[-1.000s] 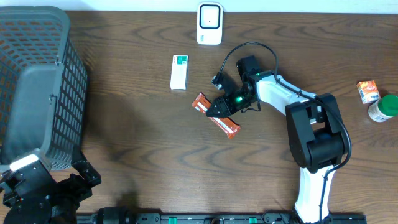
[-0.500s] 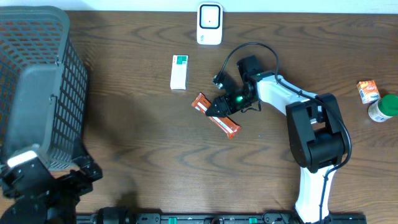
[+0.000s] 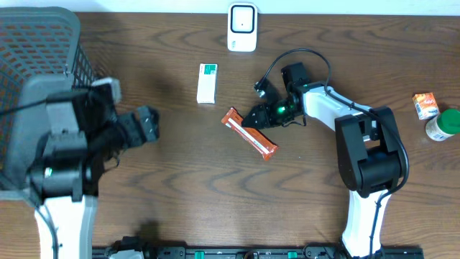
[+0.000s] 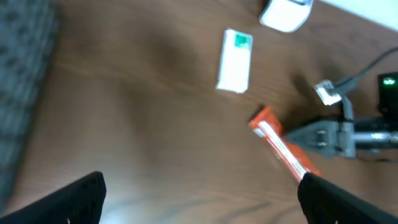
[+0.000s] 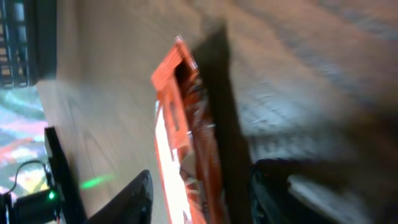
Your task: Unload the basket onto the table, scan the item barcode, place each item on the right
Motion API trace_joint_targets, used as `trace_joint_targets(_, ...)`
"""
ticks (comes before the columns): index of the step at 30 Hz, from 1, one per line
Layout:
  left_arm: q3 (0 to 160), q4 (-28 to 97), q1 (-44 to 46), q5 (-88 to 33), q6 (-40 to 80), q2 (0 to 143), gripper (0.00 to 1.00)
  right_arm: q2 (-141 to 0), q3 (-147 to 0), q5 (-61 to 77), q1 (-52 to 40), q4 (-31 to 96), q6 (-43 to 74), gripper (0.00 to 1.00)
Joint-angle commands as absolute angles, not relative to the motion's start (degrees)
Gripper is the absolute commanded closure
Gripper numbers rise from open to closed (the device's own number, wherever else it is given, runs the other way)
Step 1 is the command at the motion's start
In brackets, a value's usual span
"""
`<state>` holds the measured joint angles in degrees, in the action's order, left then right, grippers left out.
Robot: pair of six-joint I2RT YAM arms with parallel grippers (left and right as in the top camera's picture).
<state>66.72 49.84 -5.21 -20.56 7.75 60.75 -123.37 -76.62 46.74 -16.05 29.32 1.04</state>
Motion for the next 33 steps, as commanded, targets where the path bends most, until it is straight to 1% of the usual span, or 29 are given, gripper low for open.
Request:
trace_joint_targets(1, 66.92, 47.55, -5.39, -30.09, 7.97, 62.43, 0.0, -126.69, -75.4, 39.11, -15.81, 29.54, 4.4, 0.65)
trace_joint_targets(3, 66.92, 46.7, -5.39, -30.24, 7.94, 63.4, 0.0, -126.69, -75.4, 39.11, -16.21, 29.76, 3.7, 0.75)
trace_joint_targets(6, 66.92, 46.52, -5.39, -30.2, 7.92, 63.88, 0.0, -126.69, -75.37, 39.11, -17.15, 31.31, 1.32, 0.84)
trace_joint_targets(9, 66.65, 46.52, -5.39, -29.28, 7.92, 63.88, 0.0, -126.69, -75.37, 38.35, -18.24, 32.88, -0.16, 0.99)
trace_joint_targets(16, 62.74, 45.63, -5.39, -28.69, 7.94, 63.94, 0.0, -126.69, -76.05, 36.49, -16.75, 31.64, 2.74, 0.99)
trace_joint_targets(21, 58.57, 44.16, -5.39, -28.73, 7.94, 63.99, 0.0, -126.69, -78.78, 33.01, -12.45, 31.53, 8.19, 0.99)
trace_joint_targets(27, 56.55, 43.09, -5.23, -30.02, 7.97, 63.99, 0.0, -126.67, -81.01, 33.17, -8.27, 33.58, 8.03, 0.99)
trace_joint_targets(28, 56.38, 42.68, -4.95, -30.65, 7.97, 64.01, 0.0, -126.65, -81.01, 32.56, -7.9, 34.04, 8.05, 0.99)
trace_joint_targets(29, 56.29, 42.26, -4.45, -31.16, 7.97, 64.05, 0.0, -126.65, -81.01, 31.75, -7.55, 34.5, 8.1, 0.89)
trace_joint_targets(30, 56.25, 41.91, -3.73, -31.38, 7.97, 64.12, 0.0, -126.65, -81.01, 31.2, -7.2, 34.94, 8.08, 0.73)
trace_joint_targets(32, 56.14, 40.82, -1.65, -31.35, 8.1, 64.49, 0.0, -126.63, -81.01, 30.46, -6.2, 35.9, 8.1, 0.64)
trace_joint_targets(33, 55.99, 40.05, -0.58, -31.35, 8.21, 64.82, 0.0, -126.63, -81.01, 30.48, -5.58, 36.4, 8.12, 0.64)
